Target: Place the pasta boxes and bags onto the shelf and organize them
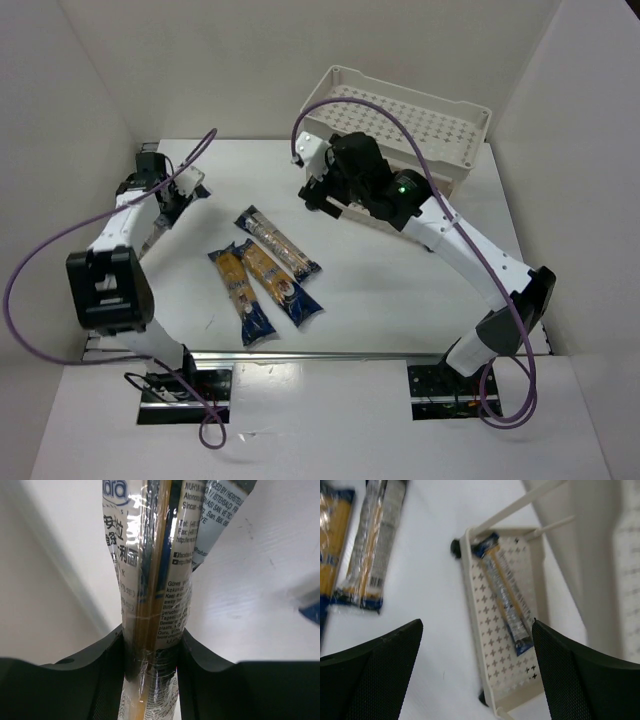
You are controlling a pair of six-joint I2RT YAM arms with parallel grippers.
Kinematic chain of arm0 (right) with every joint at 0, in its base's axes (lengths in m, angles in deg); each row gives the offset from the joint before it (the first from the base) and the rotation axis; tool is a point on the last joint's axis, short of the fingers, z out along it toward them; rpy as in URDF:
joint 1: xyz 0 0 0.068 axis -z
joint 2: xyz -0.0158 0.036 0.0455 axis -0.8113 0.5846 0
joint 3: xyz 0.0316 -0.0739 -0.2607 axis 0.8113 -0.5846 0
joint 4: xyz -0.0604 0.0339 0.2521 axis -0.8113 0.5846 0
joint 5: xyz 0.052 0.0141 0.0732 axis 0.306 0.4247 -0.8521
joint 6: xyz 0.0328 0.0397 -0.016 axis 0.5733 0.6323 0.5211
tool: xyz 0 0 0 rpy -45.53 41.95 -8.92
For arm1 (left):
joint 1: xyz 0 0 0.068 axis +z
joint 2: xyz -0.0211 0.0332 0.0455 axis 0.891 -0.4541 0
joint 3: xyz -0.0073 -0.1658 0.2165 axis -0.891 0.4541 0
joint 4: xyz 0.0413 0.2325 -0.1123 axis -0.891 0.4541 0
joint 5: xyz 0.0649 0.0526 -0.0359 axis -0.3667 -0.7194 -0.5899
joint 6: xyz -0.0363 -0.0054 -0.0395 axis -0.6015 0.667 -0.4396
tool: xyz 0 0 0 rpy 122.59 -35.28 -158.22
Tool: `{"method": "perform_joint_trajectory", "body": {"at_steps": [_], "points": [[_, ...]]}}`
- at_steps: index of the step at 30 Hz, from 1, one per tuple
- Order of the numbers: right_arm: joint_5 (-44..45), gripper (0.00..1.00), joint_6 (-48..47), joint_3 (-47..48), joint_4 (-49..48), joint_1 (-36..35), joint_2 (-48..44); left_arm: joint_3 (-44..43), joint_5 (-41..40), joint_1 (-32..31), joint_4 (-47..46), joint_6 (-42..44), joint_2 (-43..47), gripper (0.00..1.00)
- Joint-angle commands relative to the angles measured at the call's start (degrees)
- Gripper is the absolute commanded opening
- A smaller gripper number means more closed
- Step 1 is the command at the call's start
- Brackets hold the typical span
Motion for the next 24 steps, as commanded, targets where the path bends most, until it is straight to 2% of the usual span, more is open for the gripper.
{"method": "perform_joint_trajectory", "body": {"at_steps": [1,3,6,7,8,9,10,11,15,19,20,24], "points": [[1.2,0.94,2.23,6.7,-4.98,-0.9,-2.46,-0.09,-6.37,-4.92,-6.38,7.67,16.6,0.0],[3.13,0.94,2.24,8.81,-7.25,-0.9,-2.46,1.84,-8.48,-7.65,-5.34,10.13,22.56,0.0],[8.58,0.94,3.12,12.75,-11.55,-0.9,-3.07,5.1,-12.86,-17.56,-3.4,13.03,29.86,0.0],[9.99,0.94,3.12,13.91,-12.88,-0.9,-3.07,5.89,-14.45,-21.34,-3.4,13.04,31.2,0.0],[12.96,0.94,3.12,15.22,-14.11,-0.9,-3.68,6.77,-16.12,-29.64,-3.4,13.83,32.17,0.0],[14.12,0.94,2.6,17.85,-15.43,-0.9,-3.69,7.99,-17.96,-34.25,-3.4,13.84,32.7,0.0],[15.52,0.94,2.59,19.18,-17.62,-0.9,-3.69,8.01,-21.12,-38.73,-2.79,13.84,32.7,0.0],[16.75,0.94,2.59,20.5,-18.42,-0.9,-3.69,8.01,-21.84,-46.44,-2.17,13.84,31.75,0.0],[20.53,0.94,0.5,26.04,-20.36,-0.9,-5.7,4.15,-21.15,-58.17,-3.38,10.59,22.46,0.0],[25.81,0.95,-4.96,25.96,-26.06,-0.9,-8.34,-3.14,-20.36,-63.47,-13.21,15.04,11.72,0.0],[26.6,0.95,-6.1,25.35,-28.16,-0.9,-8.87,-3.85,-21.49,-64.0,-20.11,20.37,7.43,0.0],[27.75,0.95,-8.22,26.05,-29.32,-0.9,-10.11,-11.39,-21.5,-64.0,-33.09,31.91,-3.73,0.0]]}}
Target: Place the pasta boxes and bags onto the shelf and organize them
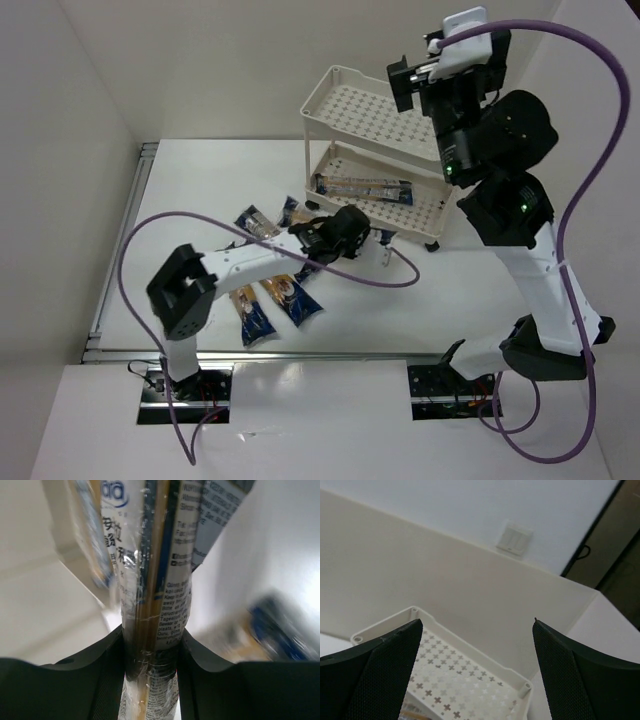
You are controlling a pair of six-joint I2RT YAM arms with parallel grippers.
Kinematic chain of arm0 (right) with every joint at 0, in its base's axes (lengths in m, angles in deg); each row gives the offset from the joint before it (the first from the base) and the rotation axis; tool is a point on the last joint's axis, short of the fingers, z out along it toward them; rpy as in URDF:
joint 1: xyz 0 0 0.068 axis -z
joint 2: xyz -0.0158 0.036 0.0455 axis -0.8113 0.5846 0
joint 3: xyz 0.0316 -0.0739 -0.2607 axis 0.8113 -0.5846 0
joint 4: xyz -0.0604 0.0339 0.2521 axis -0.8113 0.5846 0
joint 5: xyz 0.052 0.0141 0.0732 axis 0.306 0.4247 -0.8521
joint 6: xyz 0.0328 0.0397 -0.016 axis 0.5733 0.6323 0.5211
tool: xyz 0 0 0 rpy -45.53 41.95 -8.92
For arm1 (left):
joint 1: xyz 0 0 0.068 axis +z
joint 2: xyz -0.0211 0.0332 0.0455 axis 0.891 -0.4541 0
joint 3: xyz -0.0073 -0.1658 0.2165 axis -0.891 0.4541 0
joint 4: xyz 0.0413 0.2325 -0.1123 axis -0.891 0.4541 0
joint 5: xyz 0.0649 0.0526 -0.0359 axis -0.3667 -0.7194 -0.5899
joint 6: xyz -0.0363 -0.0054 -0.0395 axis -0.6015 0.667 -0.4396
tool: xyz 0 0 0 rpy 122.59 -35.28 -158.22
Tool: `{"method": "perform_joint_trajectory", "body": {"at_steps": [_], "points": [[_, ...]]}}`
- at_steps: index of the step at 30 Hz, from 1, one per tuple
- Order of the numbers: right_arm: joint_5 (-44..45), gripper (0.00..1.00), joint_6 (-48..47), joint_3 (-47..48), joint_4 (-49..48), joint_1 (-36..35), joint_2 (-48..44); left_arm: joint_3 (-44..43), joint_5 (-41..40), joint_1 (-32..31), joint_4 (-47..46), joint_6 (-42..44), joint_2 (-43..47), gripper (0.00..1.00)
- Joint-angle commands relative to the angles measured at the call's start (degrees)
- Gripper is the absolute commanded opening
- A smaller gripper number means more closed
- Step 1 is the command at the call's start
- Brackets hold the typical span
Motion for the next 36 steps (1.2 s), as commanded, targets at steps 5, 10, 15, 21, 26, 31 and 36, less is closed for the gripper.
{"method": "perform_joint_trajectory", "body": {"at_steps": [5,10,15,21,26,31,36], "points": [[3.18,0.95,-2.99,-1.04,-4.71,2.65,-4.12,-27.87,-0.74,0.41,-21.03,13.09,-15.74,0.0],[3.18,0.95,-3.52,-4.12,-4.71,3.27,-5.45,-32.46,3.65,0.41,-24.1,15.55,-21.39,0.0],[2.66,0.95,-3.52,-6.66,-4.71,3.27,-5.98,-38.1,6.02,3.47,-23.57,15.02,-26.66,0.0],[2.66,0.96,-3.52,-9.92,-4.71,3.27,-6.51,-45.83,8.75,4.89,-21.47,13.89,-32.9,0.13],[2.66,0.98,-3.52,-11.24,-4.71,3.27,-7.12,-51.99,8.76,5.42,-17.59,9.93,-35.38,0.65],[2.66,0.99,-3.52,-13.08,-4.71,3.27,-7.65,-47.17,8.14,5.42,-19.09,9.39,-32.13,0.91],[2.04,0.99,-3.52,-13.09,-4.71,3.27,-7.65,-40.84,8.14,5.42,-20.23,8.69,-25.98,0.93]]}}
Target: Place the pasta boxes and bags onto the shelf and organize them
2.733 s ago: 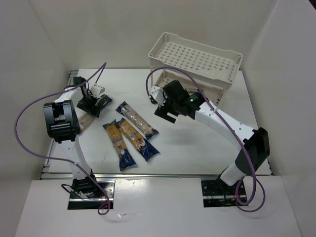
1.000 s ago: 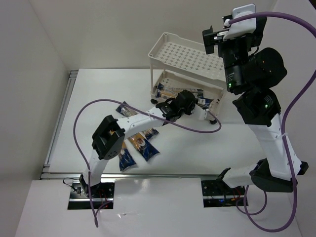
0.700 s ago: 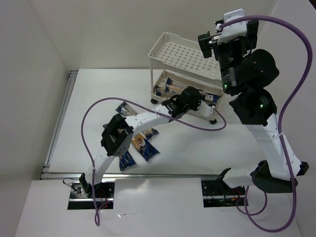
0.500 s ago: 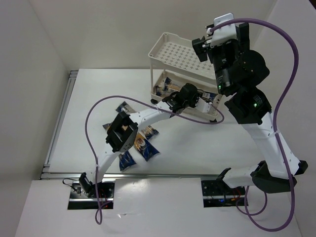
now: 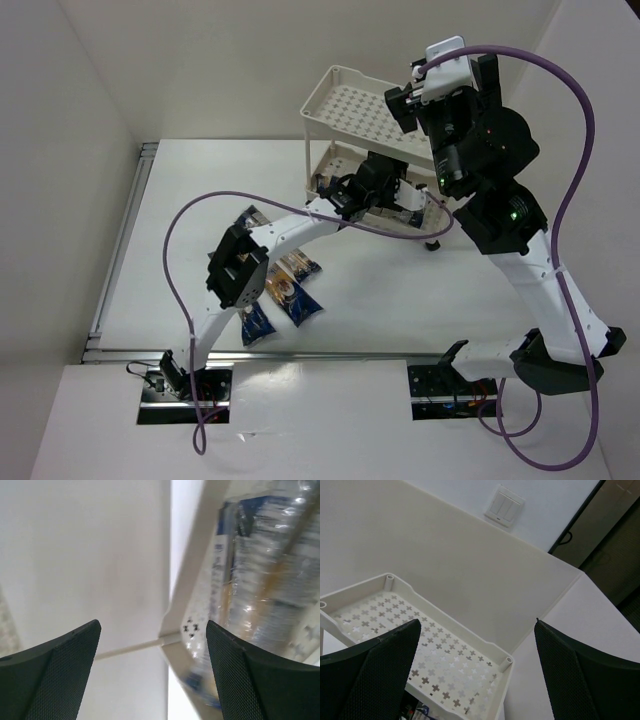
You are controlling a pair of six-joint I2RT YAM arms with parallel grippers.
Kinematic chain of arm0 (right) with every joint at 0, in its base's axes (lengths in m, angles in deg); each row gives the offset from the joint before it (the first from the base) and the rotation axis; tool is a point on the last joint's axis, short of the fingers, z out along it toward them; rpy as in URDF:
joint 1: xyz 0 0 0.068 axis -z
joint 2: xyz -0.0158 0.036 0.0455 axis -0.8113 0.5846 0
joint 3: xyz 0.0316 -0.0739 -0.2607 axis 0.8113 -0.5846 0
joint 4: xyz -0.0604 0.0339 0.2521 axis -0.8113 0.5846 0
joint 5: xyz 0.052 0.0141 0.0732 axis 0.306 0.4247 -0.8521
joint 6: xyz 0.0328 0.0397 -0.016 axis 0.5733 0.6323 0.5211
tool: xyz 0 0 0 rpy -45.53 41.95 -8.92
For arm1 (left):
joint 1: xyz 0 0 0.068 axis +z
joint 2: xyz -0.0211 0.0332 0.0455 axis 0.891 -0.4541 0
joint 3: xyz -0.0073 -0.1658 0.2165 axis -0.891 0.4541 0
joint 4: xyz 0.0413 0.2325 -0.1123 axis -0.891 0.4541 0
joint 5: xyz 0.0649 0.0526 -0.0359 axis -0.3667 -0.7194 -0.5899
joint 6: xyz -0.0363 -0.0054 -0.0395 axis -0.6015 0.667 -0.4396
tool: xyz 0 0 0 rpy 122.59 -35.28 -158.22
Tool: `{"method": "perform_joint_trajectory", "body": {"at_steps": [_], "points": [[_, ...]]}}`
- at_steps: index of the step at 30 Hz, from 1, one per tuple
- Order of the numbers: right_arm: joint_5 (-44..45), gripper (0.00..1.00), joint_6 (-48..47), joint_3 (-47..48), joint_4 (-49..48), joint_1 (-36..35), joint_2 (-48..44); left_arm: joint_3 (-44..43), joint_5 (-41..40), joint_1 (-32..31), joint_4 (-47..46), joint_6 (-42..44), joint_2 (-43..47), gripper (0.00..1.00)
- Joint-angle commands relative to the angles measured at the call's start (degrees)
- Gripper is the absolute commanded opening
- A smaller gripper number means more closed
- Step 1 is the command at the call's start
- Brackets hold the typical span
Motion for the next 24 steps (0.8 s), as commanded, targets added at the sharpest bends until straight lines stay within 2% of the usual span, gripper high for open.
{"method": "perform_joint_trajectory", "body": {"at_steps": [1,6,12,15,19,24], "points": [[-0.58,0.99,-0.09,-0.37,-2.07,0.21,-1.38,2.75,0.38,-0.24,-4.56,-1.3,7.75,0.93],[-1.2,0.99,0.96,-0.9,-1.45,0.21,-1.38,7.4,-0.14,-0.24,-1.32,-2.96,13.55,0.93],[-1.82,0.99,2.11,-0.37,-0.84,0.73,-0.06,20.84,-1.46,-1.3,-1.66,-1.65,22.17,0.93],[-1.82,0.99,1.58,0.16,-1.36,0.74,1.35,24.1,-2.78,-1.3,-1.66,-2.35,25.07,0.93],[-2.95,0.99,2.19,-1.95,-0.76,0.74,2.4,25.34,-3.84,-1.3,0.88,-3.4,24.82,0.93],[-2.96,0.99,4.12,-3.8,0.48,0.74,1.87,19.83,-2.79,-1.3,5.28,-8.23,18.85,0.93]]}}
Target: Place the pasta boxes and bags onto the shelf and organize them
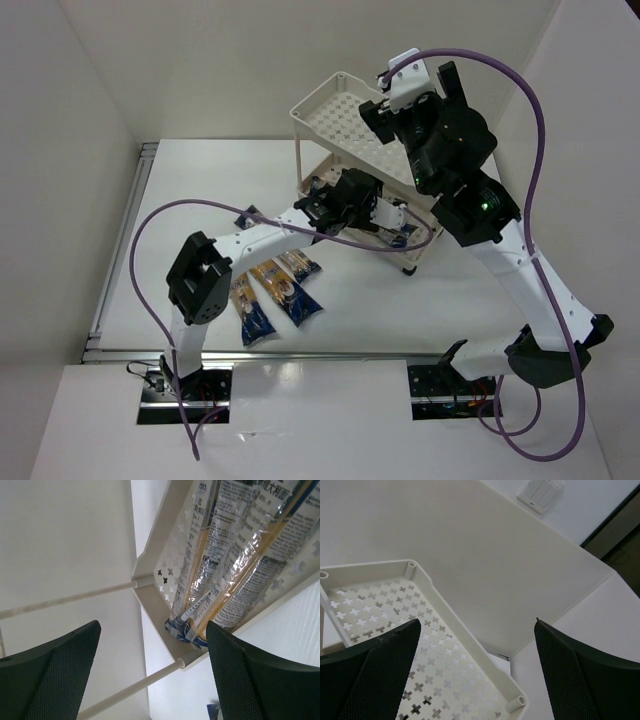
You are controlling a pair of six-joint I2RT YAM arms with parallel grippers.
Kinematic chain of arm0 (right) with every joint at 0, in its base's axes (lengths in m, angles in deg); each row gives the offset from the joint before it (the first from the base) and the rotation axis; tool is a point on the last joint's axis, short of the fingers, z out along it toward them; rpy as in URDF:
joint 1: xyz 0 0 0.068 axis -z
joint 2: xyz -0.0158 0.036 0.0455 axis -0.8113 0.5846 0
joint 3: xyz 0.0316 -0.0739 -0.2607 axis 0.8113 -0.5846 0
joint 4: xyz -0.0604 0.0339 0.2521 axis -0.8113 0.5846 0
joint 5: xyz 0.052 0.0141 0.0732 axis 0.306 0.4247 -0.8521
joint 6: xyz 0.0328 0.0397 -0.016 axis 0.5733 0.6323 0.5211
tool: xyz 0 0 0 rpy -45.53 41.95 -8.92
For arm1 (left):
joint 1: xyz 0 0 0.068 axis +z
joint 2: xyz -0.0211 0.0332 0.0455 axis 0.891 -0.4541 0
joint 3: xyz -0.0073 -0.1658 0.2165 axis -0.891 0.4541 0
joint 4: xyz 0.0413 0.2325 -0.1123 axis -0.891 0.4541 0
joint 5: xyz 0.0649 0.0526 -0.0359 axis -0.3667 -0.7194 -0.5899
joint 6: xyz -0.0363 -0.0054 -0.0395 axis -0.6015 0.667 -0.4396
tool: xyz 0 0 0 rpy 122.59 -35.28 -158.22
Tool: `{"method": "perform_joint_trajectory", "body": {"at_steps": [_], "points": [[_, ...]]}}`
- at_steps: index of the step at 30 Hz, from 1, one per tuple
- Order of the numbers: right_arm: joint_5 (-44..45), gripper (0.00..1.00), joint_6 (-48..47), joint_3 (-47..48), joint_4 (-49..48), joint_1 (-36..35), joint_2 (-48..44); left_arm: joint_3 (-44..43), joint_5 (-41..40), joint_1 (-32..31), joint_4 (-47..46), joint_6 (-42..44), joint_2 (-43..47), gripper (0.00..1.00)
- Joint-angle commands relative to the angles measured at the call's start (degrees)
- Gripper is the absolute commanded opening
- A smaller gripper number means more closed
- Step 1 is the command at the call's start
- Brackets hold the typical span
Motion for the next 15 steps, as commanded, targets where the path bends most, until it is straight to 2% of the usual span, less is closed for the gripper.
{"method": "perform_joint_trajectory", "body": {"at_steps": [1,8,11,15], "points": [[-0.38,0.99,2.2,-0.84,-0.48,0.37,-1.05,-6.17,0.34,-0.36,1.1,-5.4,-2.73,0.93],[0.15,0.99,2.2,-2.51,0.57,2.12,-1.59,-15.23,2.98,0.79,5.07,-6.81,-10.46,0.92],[0.15,0.99,2.2,-2.52,0.57,2.12,-1.59,-21.91,3.51,2.1,7.79,-7.43,-14.32,0.92],[0.15,0.99,2.2,-2.52,0.57,2.12,-1.59,-21.32,6.57,2.1,13.85,-8.56,-13.47,0.92]]}}
